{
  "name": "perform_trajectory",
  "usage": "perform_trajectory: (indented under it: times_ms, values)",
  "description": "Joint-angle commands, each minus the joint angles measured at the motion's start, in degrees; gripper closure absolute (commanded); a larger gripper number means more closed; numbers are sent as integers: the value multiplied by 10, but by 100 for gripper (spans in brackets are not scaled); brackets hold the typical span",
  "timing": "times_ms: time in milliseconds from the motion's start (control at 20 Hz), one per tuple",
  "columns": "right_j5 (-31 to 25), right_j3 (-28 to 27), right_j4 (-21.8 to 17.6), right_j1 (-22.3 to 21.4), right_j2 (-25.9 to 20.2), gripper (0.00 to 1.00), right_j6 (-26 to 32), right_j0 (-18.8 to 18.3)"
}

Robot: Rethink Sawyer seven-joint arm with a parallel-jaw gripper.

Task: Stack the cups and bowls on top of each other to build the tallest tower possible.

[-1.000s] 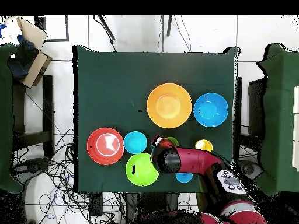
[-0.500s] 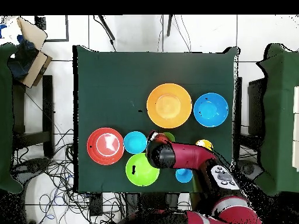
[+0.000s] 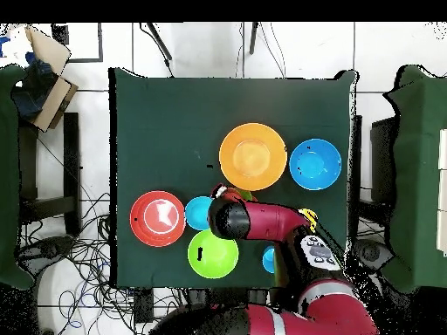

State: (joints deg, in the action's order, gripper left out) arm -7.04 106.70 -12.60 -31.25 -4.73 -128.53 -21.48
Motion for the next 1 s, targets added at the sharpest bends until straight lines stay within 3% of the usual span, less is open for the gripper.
perform_trajectory:
  times_ms: [50, 1000]
  values:
    - [18, -78, 55, 87, -88, 100, -73, 40]
    - [37, -99, 103, 99, -97, 100, -75, 56]
